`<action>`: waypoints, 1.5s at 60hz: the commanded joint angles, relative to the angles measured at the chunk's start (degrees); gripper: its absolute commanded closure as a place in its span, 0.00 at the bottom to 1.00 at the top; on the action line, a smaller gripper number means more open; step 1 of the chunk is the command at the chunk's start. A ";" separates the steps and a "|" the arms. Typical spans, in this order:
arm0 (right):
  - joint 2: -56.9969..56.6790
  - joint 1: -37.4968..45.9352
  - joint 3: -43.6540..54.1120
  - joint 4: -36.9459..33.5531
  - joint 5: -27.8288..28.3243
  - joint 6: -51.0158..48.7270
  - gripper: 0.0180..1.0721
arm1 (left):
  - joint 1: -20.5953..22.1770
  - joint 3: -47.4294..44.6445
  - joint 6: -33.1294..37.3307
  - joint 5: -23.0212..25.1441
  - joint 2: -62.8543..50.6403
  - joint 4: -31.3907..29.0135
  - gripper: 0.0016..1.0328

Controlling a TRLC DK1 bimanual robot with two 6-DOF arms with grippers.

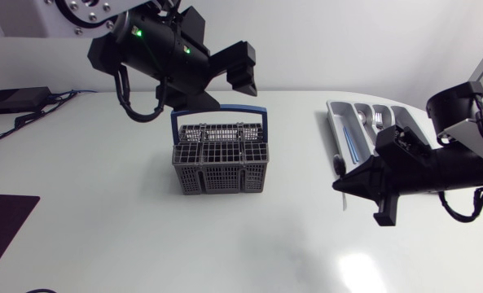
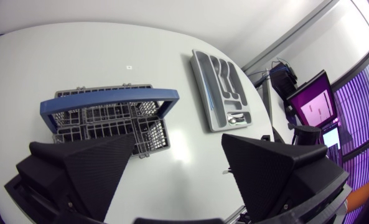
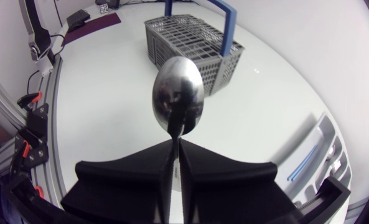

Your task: Unload the cutlery basket into the drawer organizer.

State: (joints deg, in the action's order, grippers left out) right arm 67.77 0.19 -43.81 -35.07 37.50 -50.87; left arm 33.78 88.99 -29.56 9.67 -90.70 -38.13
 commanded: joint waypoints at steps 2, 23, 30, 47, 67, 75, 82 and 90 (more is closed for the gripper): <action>2.72 5.79 -3.21 -2.28 0.39 -8.10 0.95 | -1.52 -1.28 1.61 -2.46 0.08 -0.89 0.04; 15.46 22.49 -13.23 -4.66 -1.99 -26.82 0.95 | -9.08 -8.75 9.61 -5.98 3.33 -0.45 0.04; 20.04 25.04 -15.51 -2.99 -4.36 -31.13 0.95 | -11.54 -12.53 12.25 -5.98 5.53 0.34 0.04; 28.47 27.76 -18.06 6.77 -10.60 -34.82 0.95 | -14.97 -18.94 15.32 -5.98 10.28 2.18 0.04; 35.77 29.08 -20.35 16.61 -19.13 -36.75 0.95 | -17.08 -23.51 16.82 -5.98 14.76 2.62 0.04; 37.17 28.91 -19.73 19.51 -22.20 -37.55 0.95 | -17.17 -24.74 16.99 -6.51 16.43 2.62 0.04; 38.05 28.38 -18.24 22.33 -25.45 -37.90 0.95 | -16.82 -26.32 17.34 -6.86 17.66 2.62 0.04; 38.32 27.59 -16.13 25.49 -28.27 -37.72 0.89 | -16.55 -27.64 18.05 -8.00 19.24 2.62 0.04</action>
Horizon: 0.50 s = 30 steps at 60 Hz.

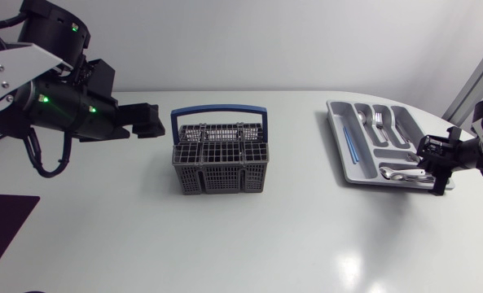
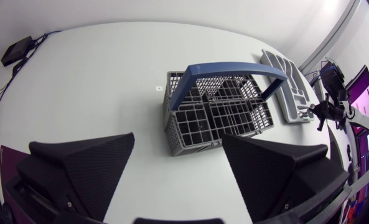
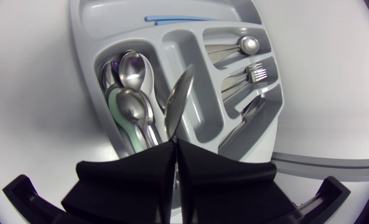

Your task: Unload the cutlery basket into the drawer organizer.

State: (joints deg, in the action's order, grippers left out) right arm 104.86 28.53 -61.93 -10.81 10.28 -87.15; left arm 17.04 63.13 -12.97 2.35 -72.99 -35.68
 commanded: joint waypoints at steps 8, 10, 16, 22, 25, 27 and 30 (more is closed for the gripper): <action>0.61 -1.02 3.84 3.78 -2.02 -0.56 0.69 | 0.19 -3.28 2.43 -0.94 2.85 0.09 0.04; -0.01 -1.02 4.36 4.22 -1.93 -0.03 0.63 | 0.19 -3.81 2.86 -1.03 3.21 0.09 0.04; -2.38 -0.85 6.56 7.82 -1.14 2.43 0.47 | 0.19 -5.39 3.74 -1.29 4.61 0.09 0.04; -4.58 -0.32 7.79 10.54 0.61 5.94 0.30 | -0.25 -6.53 4.62 -1.21 5.58 0.17 0.04; -6.07 0.03 8.14 11.25 1.76 9.02 0.24 | -0.43 -7.24 5.06 -1.21 6.37 0.17 0.04; -7.04 0.29 8.32 11.69 2.20 11.30 0.17 | -0.51 -7.67 5.33 -1.21 6.90 0.17 0.04; -8.88 0.47 9.02 12.57 2.46 14.82 0.10 | -0.69 -8.47 5.77 -1.29 7.51 0.17 0.04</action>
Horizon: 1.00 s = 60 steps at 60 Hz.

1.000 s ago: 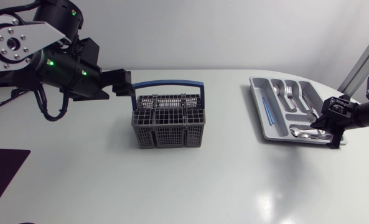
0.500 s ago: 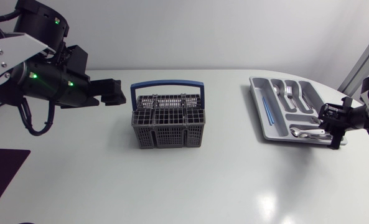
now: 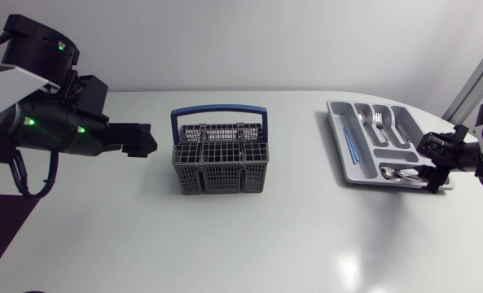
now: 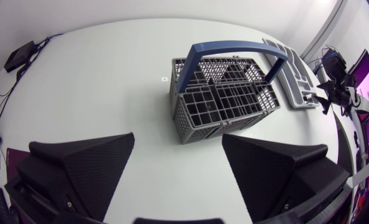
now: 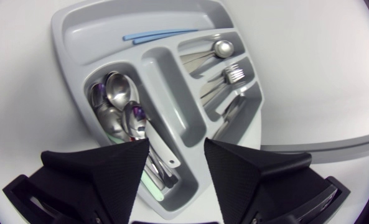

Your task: Unload the cutlery basket into the drawer organizer.

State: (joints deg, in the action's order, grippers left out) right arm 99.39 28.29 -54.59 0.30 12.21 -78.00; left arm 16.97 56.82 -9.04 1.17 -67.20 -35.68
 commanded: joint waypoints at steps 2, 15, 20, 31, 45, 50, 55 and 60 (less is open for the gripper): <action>-5.00 0.71 2.56 1.81 1.06 7.51 0.08 | -0.80 -2.85 2.27 -0.11 2.25 0.17 0.04; -18.89 -2.19 12.31 7.18 1.06 19.90 0.05 | -2.65 -6.54 4.20 -0.03 5.85 0.79 0.04; -24.60 -3.86 15.92 9.29 1.06 25.00 0.05 | -3.35 -7.77 4.82 -0.03 7.17 1.14 0.04; -33.30 -5.53 18.55 7.26 0.98 36.78 0.05 | -3.96 -11.82 6.31 -0.20 10.69 2.46 0.04; -44.90 -9.57 24.18 10.95 -3.24 44.60 0.05 | -4.67 -16.12 8.42 -0.20 15.52 2.99 0.04; -49.65 -11.16 26.02 11.13 -3.33 48.03 0.05 | -4.76 -17.62 8.95 -0.20 17.45 2.99 0.04; -55.27 -12.47 29.01 13.59 -3.86 53.04 0.05 | -4.84 -19.20 9.83 -0.20 19.65 2.99 0.04; -58.35 -16.60 31.30 14.56 -9.04 53.39 0.05 | -4.76 -20.25 10.00 -0.20 20.88 2.90 0.04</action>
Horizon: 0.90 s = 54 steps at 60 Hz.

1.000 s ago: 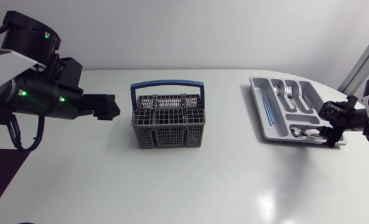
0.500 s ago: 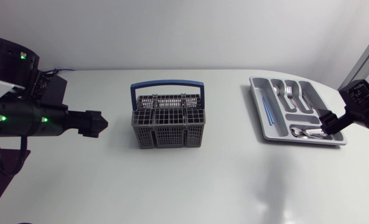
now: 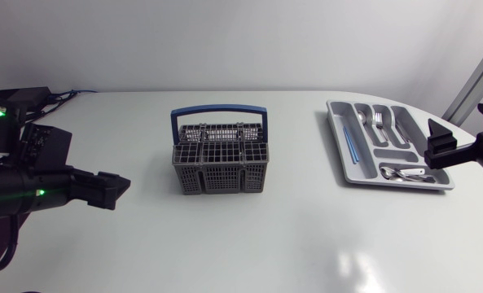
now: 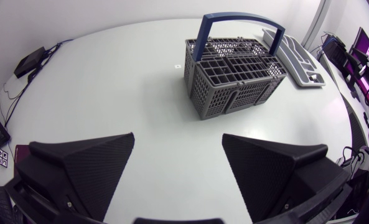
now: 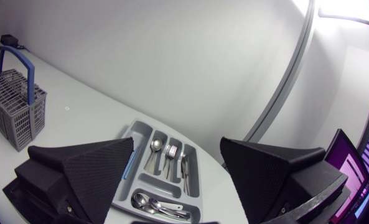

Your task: Unload the cutlery basket into the drawer organizer.

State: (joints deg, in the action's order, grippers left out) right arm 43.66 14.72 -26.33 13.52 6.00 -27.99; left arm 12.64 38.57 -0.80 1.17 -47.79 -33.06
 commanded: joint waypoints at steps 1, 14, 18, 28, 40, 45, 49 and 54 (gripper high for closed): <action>-3.05 -4.17 3.56 1.77 -4.24 3.38 0.05 | -0.43 -2.27 1.85 -0.20 1.74 0.28 0.04; -13.25 -10.68 9.72 3.09 -11.10 4.78 0.05 | -0.25 -5.17 3.17 -0.20 5.60 -0.16 0.04; -15.63 -12.47 10.93 2.57 -12.66 5.15 0.05 | -0.25 -6.13 3.61 -0.20 6.48 -0.16 0.04; -20.67 -12.88 13.69 -0.32 -11.46 9.25 0.05 | -0.25 -9.30 3.61 -0.20 9.21 0.63 0.04; -26.52 -13.35 16.91 -3.68 -10.07 14.02 0.05 | -0.25 -13.52 3.52 -1.17 12.46 3.26 0.04; -28.92 -13.54 18.23 -5.06 -9.50 15.98 0.05 | -0.34 -14.48 3.43 -1.17 13.60 3.62 0.04; -30.83 -13.69 19.28 -6.15 -9.05 17.53 0.05 | -0.43 -15.10 3.43 -1.17 14.48 3.88 0.04; -33.39 -13.90 20.68 -7.62 -8.44 19.62 0.05 | -0.52 -16.15 3.35 -1.17 15.80 4.32 0.04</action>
State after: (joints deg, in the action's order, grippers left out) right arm 12.45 1.41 -8.01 7.14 -2.90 -11.90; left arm 12.53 24.45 1.58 0.47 -33.26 -29.52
